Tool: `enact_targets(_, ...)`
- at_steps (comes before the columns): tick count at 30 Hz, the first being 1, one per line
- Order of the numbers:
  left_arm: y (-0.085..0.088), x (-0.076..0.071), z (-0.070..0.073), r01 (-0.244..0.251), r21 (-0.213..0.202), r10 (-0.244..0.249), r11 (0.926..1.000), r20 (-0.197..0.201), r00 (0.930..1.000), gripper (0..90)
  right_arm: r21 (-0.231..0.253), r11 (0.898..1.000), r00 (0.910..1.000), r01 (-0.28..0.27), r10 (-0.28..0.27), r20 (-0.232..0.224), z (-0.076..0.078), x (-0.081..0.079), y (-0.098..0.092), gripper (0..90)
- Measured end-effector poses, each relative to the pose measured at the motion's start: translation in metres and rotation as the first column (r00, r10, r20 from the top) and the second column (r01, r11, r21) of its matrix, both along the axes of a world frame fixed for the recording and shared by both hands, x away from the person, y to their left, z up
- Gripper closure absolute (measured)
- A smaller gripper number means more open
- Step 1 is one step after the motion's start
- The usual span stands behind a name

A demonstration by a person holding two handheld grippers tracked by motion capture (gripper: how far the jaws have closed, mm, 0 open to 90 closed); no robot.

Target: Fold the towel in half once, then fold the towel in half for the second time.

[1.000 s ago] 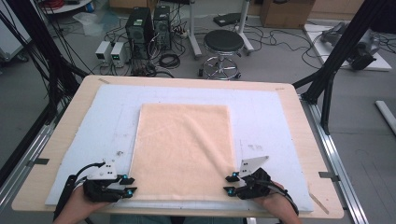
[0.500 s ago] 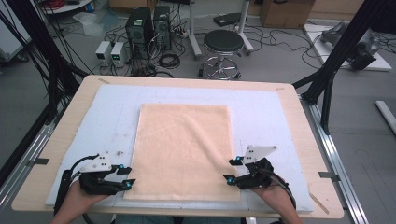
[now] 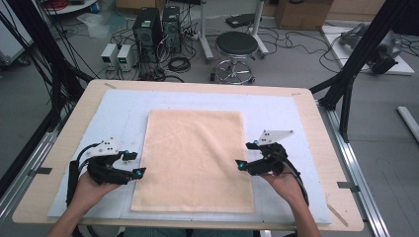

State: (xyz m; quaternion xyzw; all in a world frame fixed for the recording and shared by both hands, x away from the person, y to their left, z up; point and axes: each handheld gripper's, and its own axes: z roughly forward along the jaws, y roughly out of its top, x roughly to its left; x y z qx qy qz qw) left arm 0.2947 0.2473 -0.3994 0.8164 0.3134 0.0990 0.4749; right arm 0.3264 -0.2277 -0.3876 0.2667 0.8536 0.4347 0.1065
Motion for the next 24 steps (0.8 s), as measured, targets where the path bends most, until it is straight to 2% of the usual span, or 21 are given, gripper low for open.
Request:
enact_targets(2, -0.001, 0.006, 0.003, -0.008, -0.021, 0.009, 0.9997, 0.006, 0.9999, 29.4, 0.005, 1.000, 1.0000, 0.005, -0.005, 0.005, 0.003, 0.008, 0.003, 23.5)
enact_targets(4, -0.003, 0.012, 0.005, -0.010, -0.023, 0.010, 0.9997, 0.009, 0.9999, 29.7, -0.002, 1.000, 1.0000, 0.004, -0.004, 0.009, 0.006, 0.017, 0.007, 23.4)
enact_targets(8, -0.005, 0.026, 0.013, -0.023, -0.007, 0.023, 0.9997, 0.018, 0.9996, 30.0, -0.026, 1.000, 1.0000, -0.001, 0.001, 0.007, 0.011, 0.033, 0.013, 23.2)
enact_targets(13, -0.005, 0.042, 0.021, -0.043, 0.005, 0.043, 0.9991, 0.035, 0.9984, 30.0, -0.039, 0.999, 1.0000, -0.003, 0.004, 0.002, 0.012, 0.044, 0.019, 23.2)
enact_targets(15, -0.006, 0.051, 0.022, -0.041, 0.016, 0.041, 0.9990, 0.025, 0.9989, 29.9, -0.046, 0.999, 1.0000, -0.004, 0.004, -0.004, 0.011, 0.049, 0.020, 23.2)
enact_targets(18, -0.007, 0.062, 0.023, -0.051, 0.013, 0.051, 0.9986, 0.021, 0.9985, 29.1, -0.048, 0.999, 0.9999, -0.001, 0.001, -0.012, 0.011, 0.057, 0.021, 23.2)
enact_targets(19, -0.008, 0.065, 0.023, -0.059, 0.001, 0.059, 0.9982, 0.018, 0.9981, 29.1, -0.057, 0.998, 1.0000, -0.001, 0.001, -0.008, 0.011, 0.058, 0.021, 23.2)
enact_targets(22, -0.004, 0.078, 0.021, -0.076, -0.004, 0.076, 0.9971, -0.002, 0.9971, 29.3, -0.077, 0.997, 1.0000, 0.001, -0.001, 0.000, 0.016, 0.066, 0.022, 23.3)
enact_targets(24, -0.001, 0.088, 0.022, -0.094, -0.011, 0.094, 0.9955, -0.023, 0.9953, 29.3, -0.069, 0.998, 0.9999, 0.009, -0.010, -0.005, 0.023, 0.075, 0.020, 23.3)
